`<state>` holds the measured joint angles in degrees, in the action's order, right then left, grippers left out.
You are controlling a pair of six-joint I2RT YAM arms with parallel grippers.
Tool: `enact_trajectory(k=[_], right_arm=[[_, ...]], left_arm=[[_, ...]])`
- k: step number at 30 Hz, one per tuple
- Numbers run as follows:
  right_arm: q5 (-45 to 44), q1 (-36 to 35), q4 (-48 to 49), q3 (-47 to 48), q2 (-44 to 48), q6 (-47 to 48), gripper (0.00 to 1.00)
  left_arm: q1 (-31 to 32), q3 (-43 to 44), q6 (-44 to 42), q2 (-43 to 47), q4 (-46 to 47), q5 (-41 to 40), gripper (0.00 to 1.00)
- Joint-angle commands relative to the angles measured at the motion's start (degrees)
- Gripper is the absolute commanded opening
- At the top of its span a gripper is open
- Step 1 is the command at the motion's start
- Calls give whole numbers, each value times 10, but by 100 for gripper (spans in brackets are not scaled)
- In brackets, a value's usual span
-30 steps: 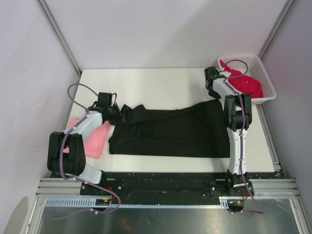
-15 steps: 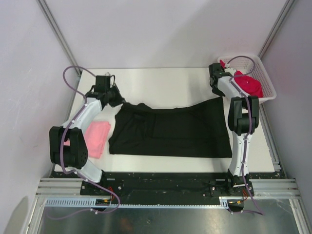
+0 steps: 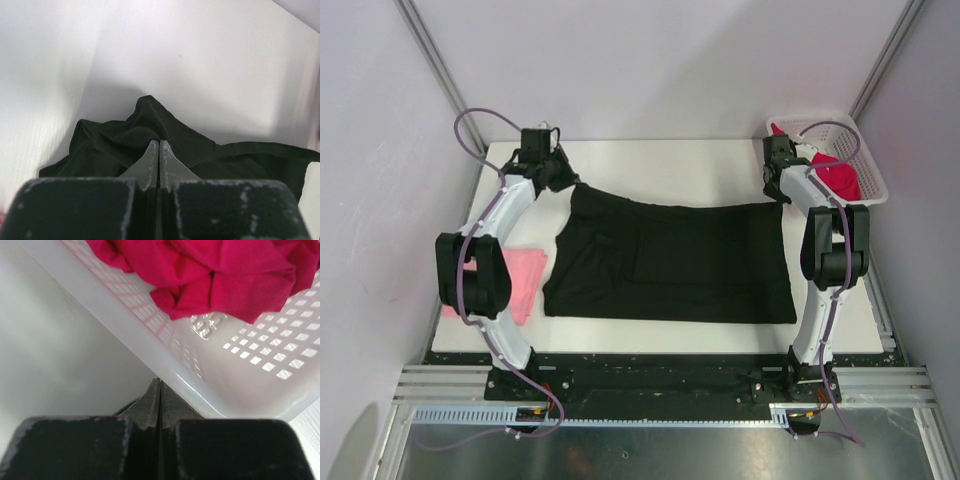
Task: Fold and stack the t-shirts
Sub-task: Grap the side of the flattened tshirt furthest away from the robot with both arms, then fold the other side of the tshirt into a rectangle
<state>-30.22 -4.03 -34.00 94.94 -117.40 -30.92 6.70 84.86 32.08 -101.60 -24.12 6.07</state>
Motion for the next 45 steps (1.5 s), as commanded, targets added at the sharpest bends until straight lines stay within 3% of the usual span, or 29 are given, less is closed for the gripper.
enact_trajectory(k=[1, 26, 36, 45], right_arm=[[21, 12, 43, -39, 54, 11, 0], [111, 63, 88, -72, 123, 15, 0], [115, 66, 68, -143, 195, -8, 0], [120, 61, 49, -233, 276, -31, 0]], left_arm=[[-3, 55, -22, -19, 20, -20, 0], [-5, 137, -24, -105, 31, 17, 0], [-4, 46, -11, -34, 50, 45, 0], [-4, -97, 1, 74, 51, 45, 0]])
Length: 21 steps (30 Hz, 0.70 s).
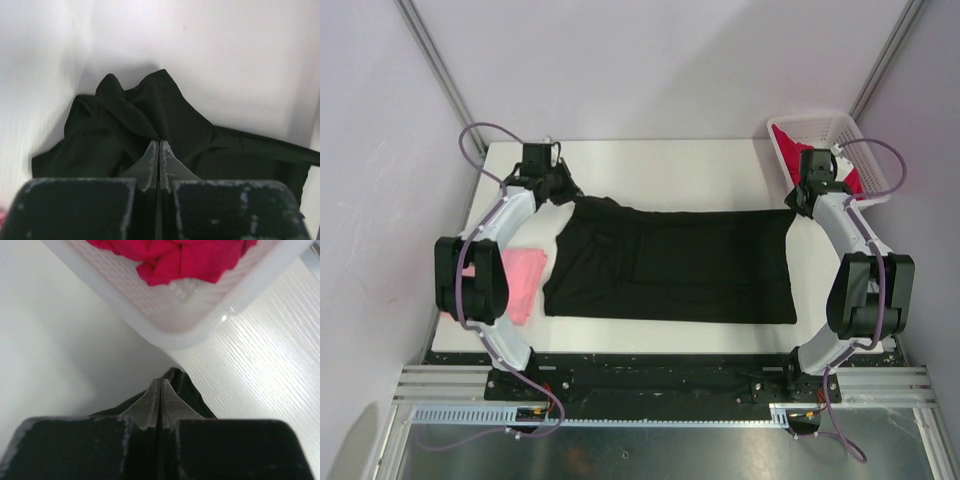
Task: Fold and stack the t-shirts
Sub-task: Fold the other side of the tshirt into a rectangle
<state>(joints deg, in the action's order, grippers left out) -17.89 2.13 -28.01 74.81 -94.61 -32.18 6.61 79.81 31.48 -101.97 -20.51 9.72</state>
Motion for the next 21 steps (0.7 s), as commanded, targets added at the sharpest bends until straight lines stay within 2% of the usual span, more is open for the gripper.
enact_trajectory(k=[1, 8, 13, 21], right_arm=[[-1, -1, -12, -44, 58, -21, 0], [31, 7, -6, -154, 119, -36, 0], [55, 15, 11, -225, 130, -38, 0], [79, 34, 23, -253, 143, -33, 0]], left_arm=[[-4, -64, 8, 93, 16, 8, 0], [-3, -192, 25, 187, 16, 4, 0], [-2, -272, 34, 237, 16, -1, 0], [-3, -294, 35, 279, 14, -4, 0]])
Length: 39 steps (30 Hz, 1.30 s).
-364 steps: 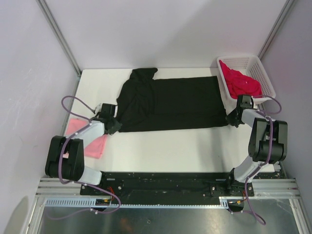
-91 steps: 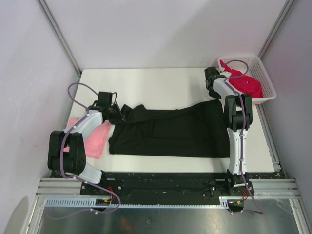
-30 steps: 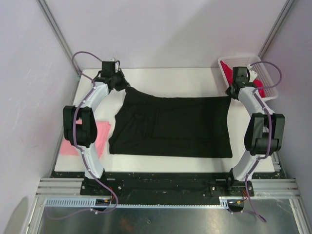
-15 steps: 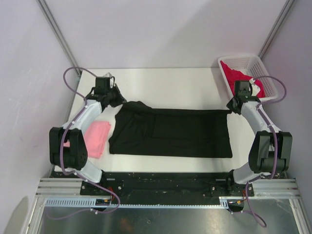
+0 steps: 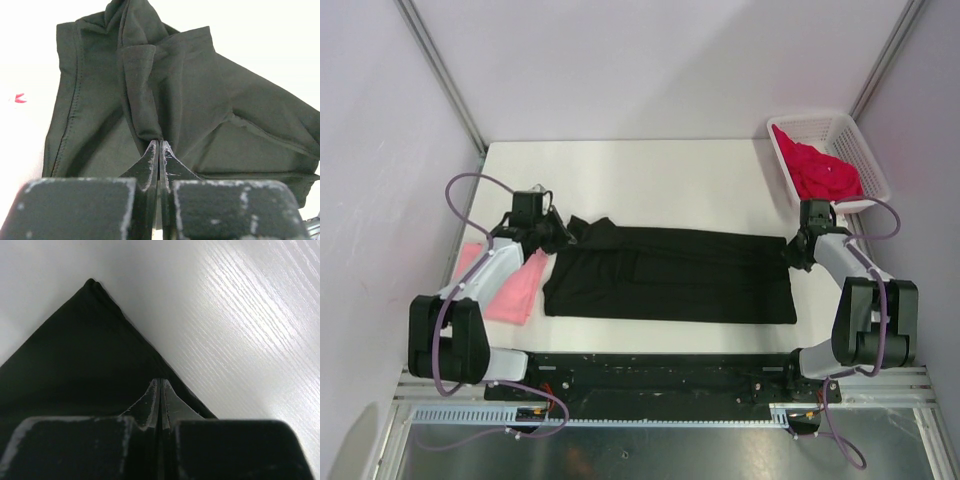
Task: Fold and stack the t-shirts
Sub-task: Fold the other side of the tshirt into a rectangle
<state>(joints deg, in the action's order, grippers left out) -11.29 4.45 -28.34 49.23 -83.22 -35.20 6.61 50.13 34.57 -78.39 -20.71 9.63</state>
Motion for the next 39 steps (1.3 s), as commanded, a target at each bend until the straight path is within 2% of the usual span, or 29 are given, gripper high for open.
enact_trajectory(k=[1, 10, 21, 26, 39], right_arm=[[16, 14, 25, 3, 38, -1, 0], [41, 35, -11, 3, 78, 7, 0], [71, 44, 13, -75, 78, 10, 0], [76, 45, 22, -78, 72, 9, 0], [79, 78, 10, -73, 96, 24, 0]], left_arm=[[-3, 4, 4, 50, 13, -4, 0], [-2, 6, -5, 98, -15, -11, 0], [-2, -73, 4, 117, -19, -11, 0], [-3, -84, 7, 112, -20, -13, 0], [-2, -102, 13, 169, -26, -11, 0]])
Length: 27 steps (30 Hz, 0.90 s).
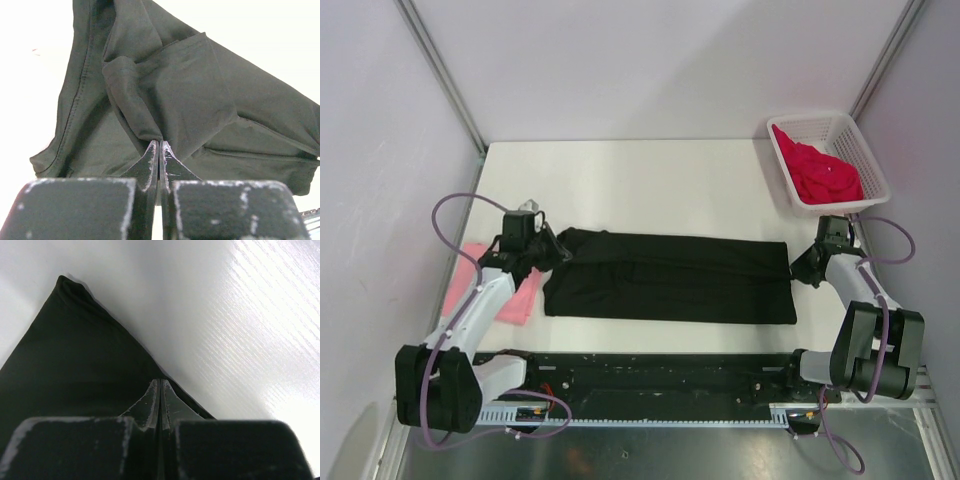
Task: Fold and stack the t-shirts
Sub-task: Fold the other side of the tshirt into a rectangle
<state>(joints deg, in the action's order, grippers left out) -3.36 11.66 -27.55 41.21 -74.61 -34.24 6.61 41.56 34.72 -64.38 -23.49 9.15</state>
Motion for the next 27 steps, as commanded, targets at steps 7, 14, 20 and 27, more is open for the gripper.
enact_trajectory(k=[7, 14, 20, 27], right_arm=[[5, 5, 7, 7, -2, 19, 3], [-1, -2, 1, 20, 36, 20, 32], [-39, -77, -14, 57, 59, 4, 33], [-48, -160, 12, 63, 8, -20, 32]], left_arm=[[-3, -52, 31, 23, 3, -4, 0], [-3, -77, 43, -9, 24, 26, 0], [-2, -88, 54, -27, 32, 43, 0], [-2, -48, 43, 7, 21, 52, 0]])
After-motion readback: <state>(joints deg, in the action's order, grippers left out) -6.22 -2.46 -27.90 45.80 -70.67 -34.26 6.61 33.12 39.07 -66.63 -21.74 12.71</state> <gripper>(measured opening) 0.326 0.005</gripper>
